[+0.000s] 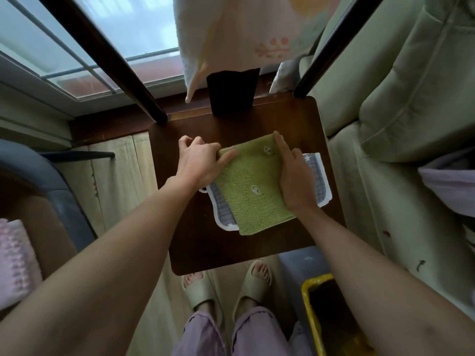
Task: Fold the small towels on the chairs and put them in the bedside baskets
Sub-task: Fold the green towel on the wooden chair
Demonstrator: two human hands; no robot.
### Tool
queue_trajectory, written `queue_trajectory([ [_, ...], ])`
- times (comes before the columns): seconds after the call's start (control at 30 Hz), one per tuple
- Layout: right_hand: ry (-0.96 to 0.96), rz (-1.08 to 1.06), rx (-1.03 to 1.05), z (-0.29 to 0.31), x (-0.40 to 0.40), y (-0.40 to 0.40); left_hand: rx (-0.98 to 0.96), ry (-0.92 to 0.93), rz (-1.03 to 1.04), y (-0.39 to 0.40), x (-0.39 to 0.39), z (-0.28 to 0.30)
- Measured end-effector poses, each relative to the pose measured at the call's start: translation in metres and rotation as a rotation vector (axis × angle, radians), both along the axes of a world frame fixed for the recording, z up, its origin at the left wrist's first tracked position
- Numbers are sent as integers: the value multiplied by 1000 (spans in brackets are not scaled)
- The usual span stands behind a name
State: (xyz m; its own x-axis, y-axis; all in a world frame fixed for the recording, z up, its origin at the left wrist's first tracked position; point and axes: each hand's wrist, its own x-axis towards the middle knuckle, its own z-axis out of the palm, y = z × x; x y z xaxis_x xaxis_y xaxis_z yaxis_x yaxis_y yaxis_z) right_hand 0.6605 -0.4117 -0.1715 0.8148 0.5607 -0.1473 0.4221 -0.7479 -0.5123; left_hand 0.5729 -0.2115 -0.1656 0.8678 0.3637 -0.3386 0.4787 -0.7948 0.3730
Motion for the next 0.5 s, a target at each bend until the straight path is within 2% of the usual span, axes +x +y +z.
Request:
queue_trajectory([
  [0.1, 106, -179, 140, 6, 4, 1, 140, 60, 6, -9, 5, 3],
  [0.3, 42, -288, 121, 10, 4, 0, 261, 161, 65, -21, 19, 12],
  [0.4, 52, -272, 71, 7, 6, 0, 196, 197, 127, -28, 25, 11],
  [0.5, 138, -290, 60, 11, 13, 1, -17, 147, 320, -30, 25, 9],
])
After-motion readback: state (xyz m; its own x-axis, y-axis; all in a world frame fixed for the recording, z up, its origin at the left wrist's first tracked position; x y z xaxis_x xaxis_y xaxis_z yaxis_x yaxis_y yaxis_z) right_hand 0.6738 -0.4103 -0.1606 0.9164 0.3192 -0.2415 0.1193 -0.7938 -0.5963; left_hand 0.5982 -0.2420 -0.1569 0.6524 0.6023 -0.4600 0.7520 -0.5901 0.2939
